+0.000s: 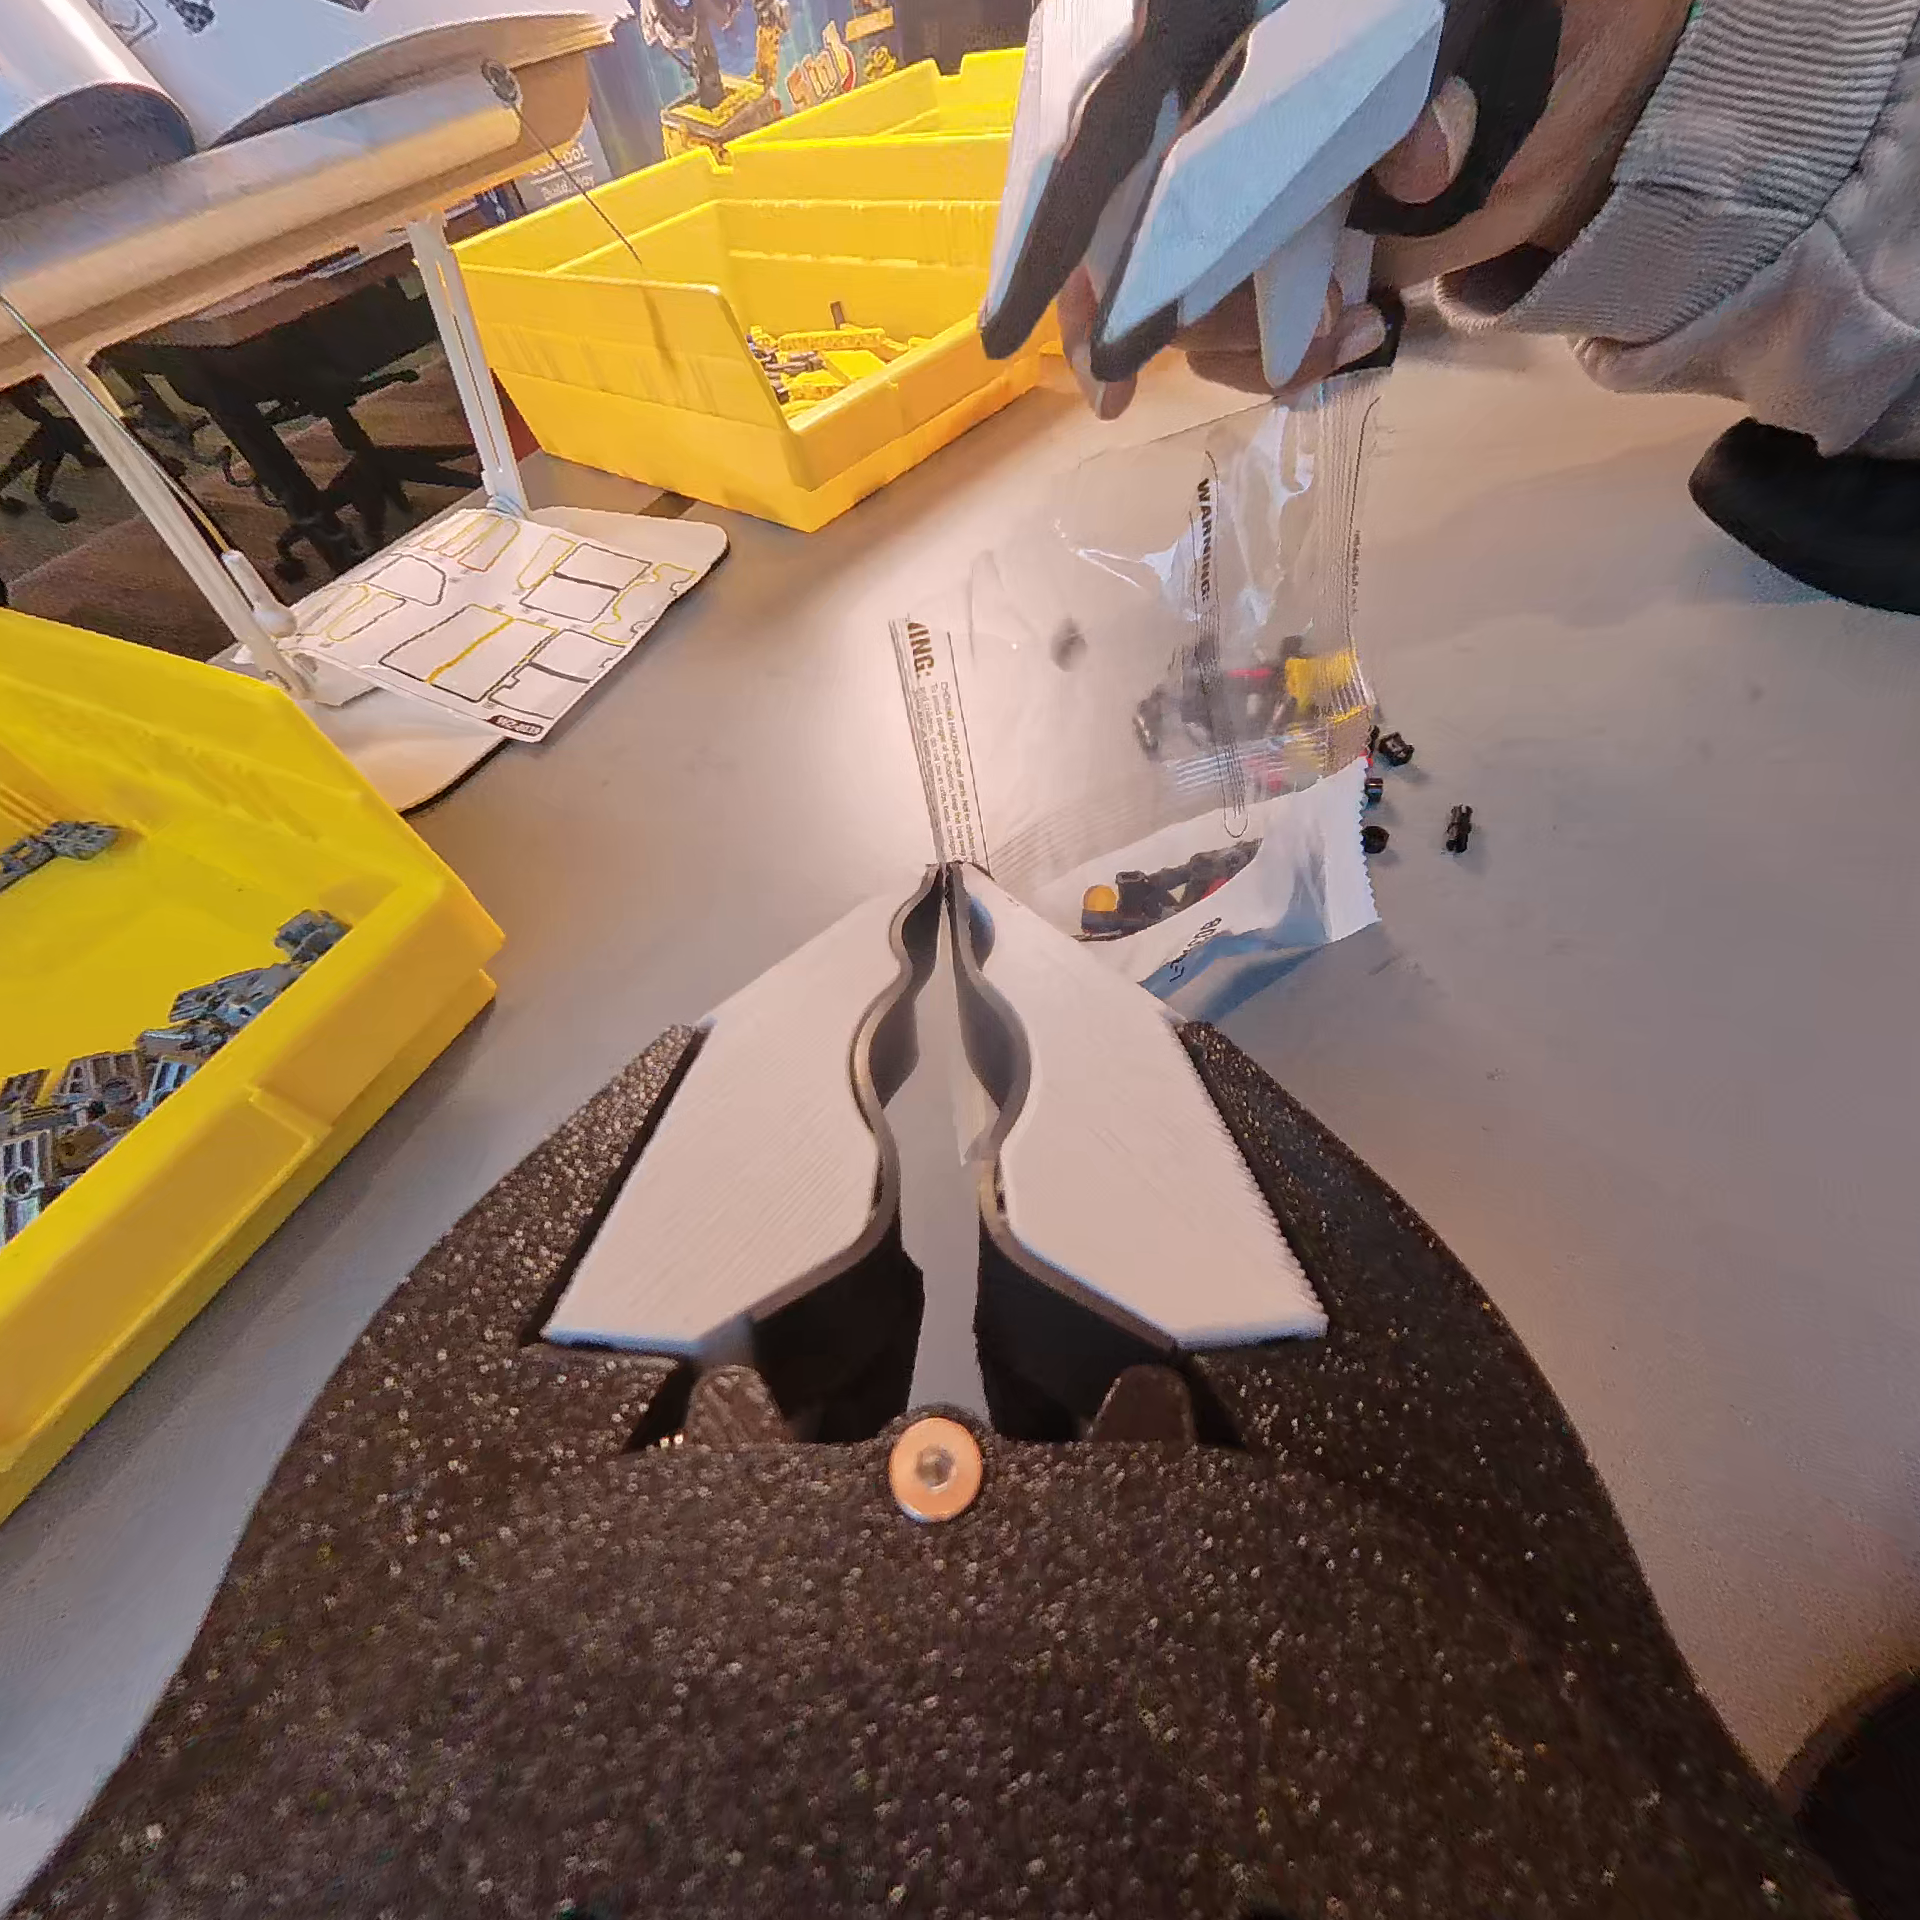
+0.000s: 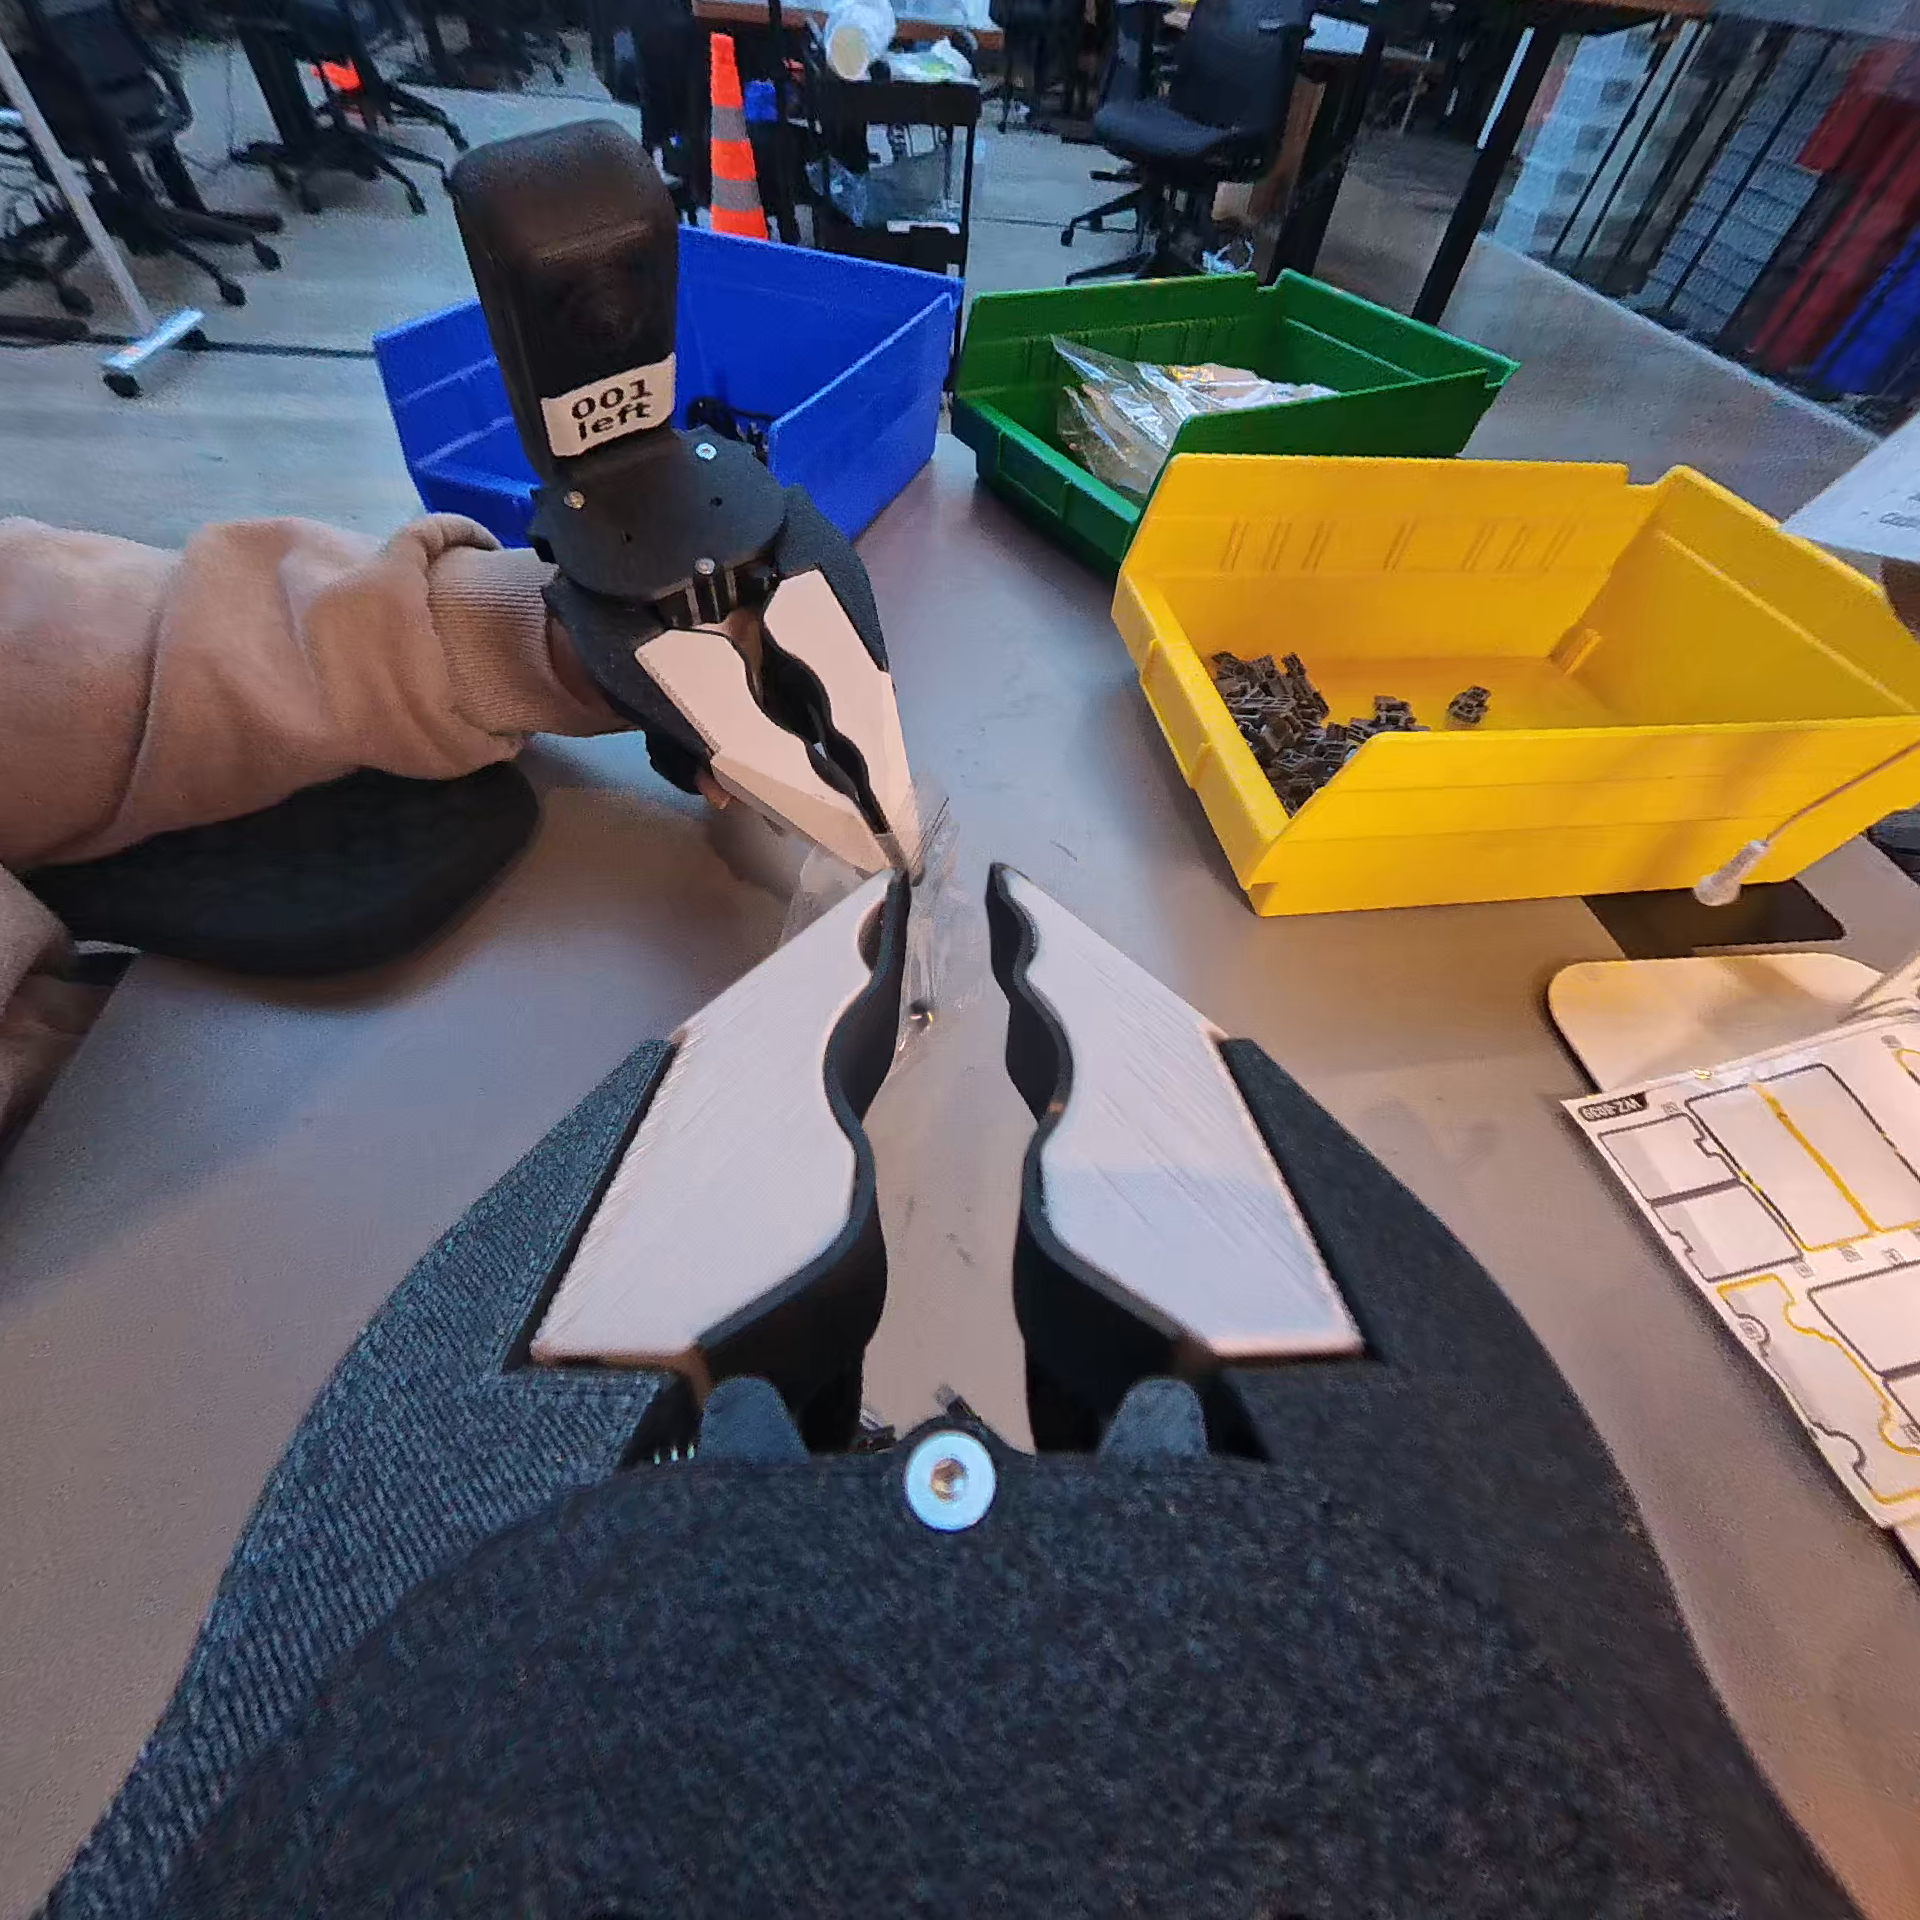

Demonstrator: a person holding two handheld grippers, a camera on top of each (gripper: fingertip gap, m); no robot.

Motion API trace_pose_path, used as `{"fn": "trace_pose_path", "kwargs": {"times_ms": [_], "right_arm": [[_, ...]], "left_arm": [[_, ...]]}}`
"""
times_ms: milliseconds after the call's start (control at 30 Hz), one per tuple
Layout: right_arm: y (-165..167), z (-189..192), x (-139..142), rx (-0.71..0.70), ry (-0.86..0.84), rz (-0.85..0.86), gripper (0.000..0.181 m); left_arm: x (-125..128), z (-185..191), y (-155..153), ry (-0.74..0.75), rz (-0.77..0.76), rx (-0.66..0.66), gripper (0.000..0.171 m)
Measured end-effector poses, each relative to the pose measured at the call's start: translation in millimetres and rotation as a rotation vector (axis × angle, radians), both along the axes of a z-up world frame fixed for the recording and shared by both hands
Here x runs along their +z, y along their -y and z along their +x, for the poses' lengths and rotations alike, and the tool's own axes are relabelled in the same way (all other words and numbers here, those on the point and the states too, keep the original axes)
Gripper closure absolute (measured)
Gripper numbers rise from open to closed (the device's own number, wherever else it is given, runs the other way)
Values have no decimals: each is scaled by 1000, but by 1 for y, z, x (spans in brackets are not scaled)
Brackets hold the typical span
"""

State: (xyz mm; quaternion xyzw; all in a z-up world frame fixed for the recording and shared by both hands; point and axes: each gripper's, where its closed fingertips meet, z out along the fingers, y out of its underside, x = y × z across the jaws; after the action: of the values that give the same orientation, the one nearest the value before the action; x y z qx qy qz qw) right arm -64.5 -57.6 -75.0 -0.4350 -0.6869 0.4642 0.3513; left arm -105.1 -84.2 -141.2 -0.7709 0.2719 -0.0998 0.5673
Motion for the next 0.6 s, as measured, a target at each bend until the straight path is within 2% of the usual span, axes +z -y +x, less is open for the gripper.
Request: {"fn": "trace_pose_path", "kwargs": {"times_ms": [167,267,367,433,500,600], "right_arm": [[-21,15,15,-16,-1,-86,163],[-17,42,-20,96,203,8,164],[6,64,-71,234,421,160,163],[24,68,-99,301,533,202,163],[36,72,-118,345,608,239,163],[37,76,-133,351,673,296,163]], "left_arm": [[-1,-4,0,-6,-1,15,171],[0,-13,-1,-9,2,48,171],[1,-22,-2,-13,9,86,171],[1,-26,-3,-14,11,105,171],[0,-28,-3,-21,10,115,171],[1,-29,-2,-28,16,119,171]]}}
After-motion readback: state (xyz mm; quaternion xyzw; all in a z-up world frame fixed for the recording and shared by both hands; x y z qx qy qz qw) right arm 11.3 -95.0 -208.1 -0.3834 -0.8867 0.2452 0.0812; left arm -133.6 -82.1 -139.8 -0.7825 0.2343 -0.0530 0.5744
